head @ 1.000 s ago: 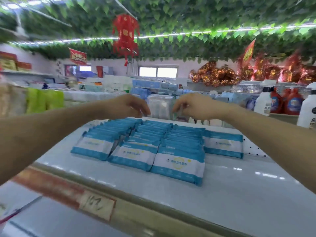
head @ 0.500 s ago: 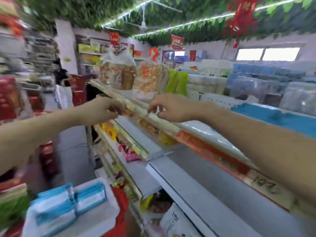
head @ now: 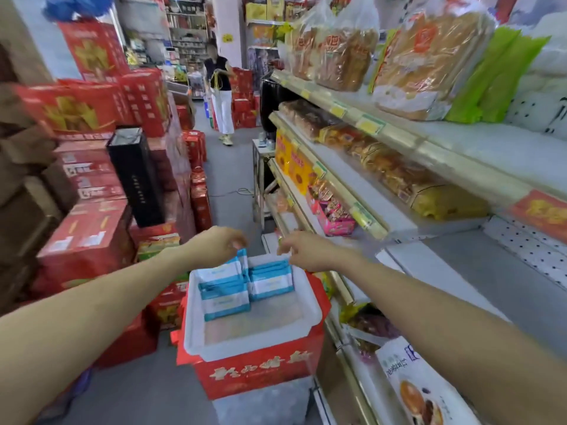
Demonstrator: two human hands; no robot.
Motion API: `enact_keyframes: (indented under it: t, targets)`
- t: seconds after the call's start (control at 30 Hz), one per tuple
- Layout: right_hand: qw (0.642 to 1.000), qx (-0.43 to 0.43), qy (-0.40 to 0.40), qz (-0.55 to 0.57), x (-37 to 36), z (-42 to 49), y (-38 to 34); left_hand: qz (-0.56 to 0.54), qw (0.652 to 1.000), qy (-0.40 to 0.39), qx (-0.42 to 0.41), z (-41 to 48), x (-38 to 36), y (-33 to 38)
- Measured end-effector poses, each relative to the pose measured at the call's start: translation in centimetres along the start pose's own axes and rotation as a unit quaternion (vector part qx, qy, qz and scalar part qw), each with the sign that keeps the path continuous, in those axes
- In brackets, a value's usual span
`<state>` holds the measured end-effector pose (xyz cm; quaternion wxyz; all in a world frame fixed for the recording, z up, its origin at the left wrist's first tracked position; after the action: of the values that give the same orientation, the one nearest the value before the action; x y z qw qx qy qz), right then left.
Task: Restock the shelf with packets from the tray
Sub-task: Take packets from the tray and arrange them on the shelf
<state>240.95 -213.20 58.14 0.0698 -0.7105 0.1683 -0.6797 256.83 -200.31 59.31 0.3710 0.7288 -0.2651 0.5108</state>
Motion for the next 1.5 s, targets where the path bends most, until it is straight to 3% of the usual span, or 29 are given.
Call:
enact_keyframes:
  t: [0.17, 0.27, 0.57, 0.83, 1.13, 1.33, 1.5]
  targets:
    - [0.995, -0.045, -0.074, 0.056, -11.6, 4.2, 3.1, 0.013, 0.997, -0.045, 0.062, 1.3, -6.7, -5.1]
    - [0.992, -0.049, -0.107, 0.048, -15.0, 5.7, 4.1, 0.019, 0.996, -0.063, 0.062, 1.6, -8.7, -6.6]
    - [0.986, -0.063, -0.144, -0.049, -17.3, 7.5, 6.0, 0.037, 0.997, -0.049, 0.053, 1.4, -8.3, -7.9]
    - [0.989, -0.060, -0.106, -0.082, -19.4, 6.7, 6.0, 0.035, 0.997, -0.041, 0.056, -0.7, -7.9, -7.2]
    - [0.980, -0.127, -0.147, -0.048, -22.3, 4.7, 7.1, 0.037, 0.996, -0.055, 0.062, -2.1, -9.2, -7.8]
    - [0.955, -0.277, -0.102, 0.028, -23.1, 4.9, 7.4, 0.034, 0.996, -0.054, 0.059, -3.2, -9.4, -8.8]
    - [0.957, -0.271, -0.091, 0.054, -23.7, 5.9, 7.8, 0.039, 0.996, -0.051, 0.061, -3.8, -9.3, -10.1]
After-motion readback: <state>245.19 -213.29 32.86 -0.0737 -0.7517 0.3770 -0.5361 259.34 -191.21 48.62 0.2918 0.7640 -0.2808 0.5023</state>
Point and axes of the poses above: each hand's wrist, its own z-axis towards the middle knuckle, its own x-axis out of the back of the hand, y = z × x, the point moved 7 cm from there along z, towards the middle knuckle, and after that the axes turned 15 degrees about x, right-handed, at the moved point
